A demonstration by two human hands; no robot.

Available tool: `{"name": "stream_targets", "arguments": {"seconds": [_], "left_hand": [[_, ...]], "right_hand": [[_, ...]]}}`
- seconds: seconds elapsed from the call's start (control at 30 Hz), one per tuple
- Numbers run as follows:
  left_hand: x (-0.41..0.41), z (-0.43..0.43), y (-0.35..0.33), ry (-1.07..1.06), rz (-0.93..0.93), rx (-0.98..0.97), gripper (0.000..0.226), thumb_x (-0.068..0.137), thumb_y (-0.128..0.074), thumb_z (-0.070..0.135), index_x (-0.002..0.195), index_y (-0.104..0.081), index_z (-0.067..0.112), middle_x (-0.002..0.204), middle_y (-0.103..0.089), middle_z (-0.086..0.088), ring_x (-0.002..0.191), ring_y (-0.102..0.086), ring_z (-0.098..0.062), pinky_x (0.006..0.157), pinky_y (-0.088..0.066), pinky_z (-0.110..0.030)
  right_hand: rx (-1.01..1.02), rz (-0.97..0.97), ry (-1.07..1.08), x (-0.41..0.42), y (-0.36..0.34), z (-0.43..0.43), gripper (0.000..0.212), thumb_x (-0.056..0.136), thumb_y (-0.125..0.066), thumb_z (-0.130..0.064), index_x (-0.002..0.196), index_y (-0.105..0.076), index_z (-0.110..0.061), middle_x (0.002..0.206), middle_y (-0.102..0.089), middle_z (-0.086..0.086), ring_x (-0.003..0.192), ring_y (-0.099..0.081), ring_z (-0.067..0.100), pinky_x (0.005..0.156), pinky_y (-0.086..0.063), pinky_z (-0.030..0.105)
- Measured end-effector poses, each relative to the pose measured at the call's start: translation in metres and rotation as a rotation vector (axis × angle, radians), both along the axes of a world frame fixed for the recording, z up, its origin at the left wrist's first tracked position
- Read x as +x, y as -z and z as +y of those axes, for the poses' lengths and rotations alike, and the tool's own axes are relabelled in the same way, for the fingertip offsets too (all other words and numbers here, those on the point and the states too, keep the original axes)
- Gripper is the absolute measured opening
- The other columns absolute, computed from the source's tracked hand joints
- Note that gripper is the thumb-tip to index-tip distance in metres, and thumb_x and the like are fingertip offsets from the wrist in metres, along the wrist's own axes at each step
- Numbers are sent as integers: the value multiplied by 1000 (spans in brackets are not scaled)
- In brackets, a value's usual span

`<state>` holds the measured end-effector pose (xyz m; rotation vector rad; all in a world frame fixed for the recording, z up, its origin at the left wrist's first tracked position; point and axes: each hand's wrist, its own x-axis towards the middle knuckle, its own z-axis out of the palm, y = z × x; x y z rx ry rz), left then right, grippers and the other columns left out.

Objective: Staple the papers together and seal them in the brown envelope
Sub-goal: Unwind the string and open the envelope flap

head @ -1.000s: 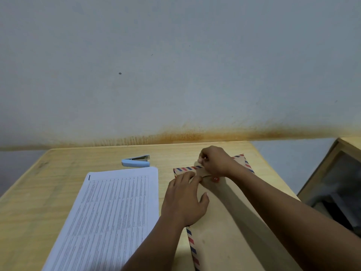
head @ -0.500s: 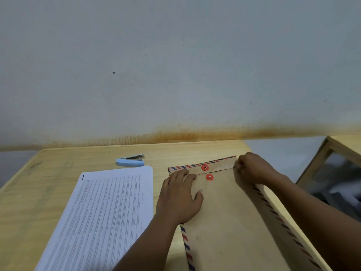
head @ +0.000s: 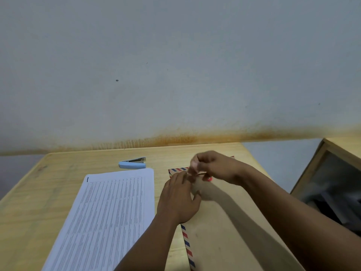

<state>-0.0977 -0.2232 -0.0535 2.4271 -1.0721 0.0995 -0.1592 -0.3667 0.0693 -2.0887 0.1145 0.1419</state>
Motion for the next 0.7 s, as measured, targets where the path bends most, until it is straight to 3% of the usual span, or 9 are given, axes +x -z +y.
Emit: {"name": "stream_targets", "arguments": {"seconds": [0.13,0.2,0.27,0.33,0.43,0.5,0.6,0.7], "left_hand": [[1,-2,2,-16,-2,17,54,93,-42,57,141,-50,34,160,-34,5,151,-25,-18,122,-29,-39],[1,-4,2,-30,15,43,58,94,-40,59,148,-42,38,167,-22,5,157,-11,-21,127,-19,-42],[1,-5,2,-55,36,64,68,93,-39,60,155,-34,32,170,-14,4,159,-1,-24,129,-12,-43],[1,-5,2,-69,62,42,76,92,-40,61,157,-31,24,168,-18,4,159,-1,-24,129,-13,-43],[4,-5,1,-88,141,-71,76,89,-48,60,154,-34,26,160,-28,10,157,-10,-21,126,-22,-43],[6,-4,-1,-107,202,-155,69,86,-53,59,147,-42,29,150,-37,13,150,-25,-19,121,-33,-43],[6,0,-12,-129,278,-309,45,86,-65,44,127,-52,33,127,-46,19,125,-47,-9,106,-49,-36],[11,3,-38,-161,311,-461,28,87,-72,24,108,-58,36,113,-55,23,111,-58,-6,92,-56,-32]], "right_hand": [[23,-143,247,53,-2,-1,21,104,-46,-20,93,-62,-10,115,-69,12,102,-64,22,79,-51,35],[16,-188,330,75,-3,-12,21,102,-48,-19,102,-63,-4,110,-67,16,95,-61,25,72,-49,33],[35,-203,367,85,-5,-28,24,101,-52,-24,109,-61,-3,107,-65,12,92,-61,24,68,-47,32],[0,-188,408,84,-3,-45,35,98,-56,-38,117,-59,-9,114,-64,8,98,-65,26,74,-51,35],[-294,-178,510,70,6,-70,50,94,-58,-48,130,-54,-15,127,-63,8,113,-61,28,96,-51,44],[-527,-178,523,58,10,-82,54,90,-59,-53,132,-52,-20,133,-61,5,123,-55,28,101,-47,49],[-688,-100,294,38,1,-85,54,84,-60,-63,126,-55,-30,134,-59,-5,126,-52,22,104,-43,52],[-824,63,71,19,-16,-65,54,82,-64,-59,127,-53,-31,127,-60,-8,120,-53,19,106,-37,45]]}}
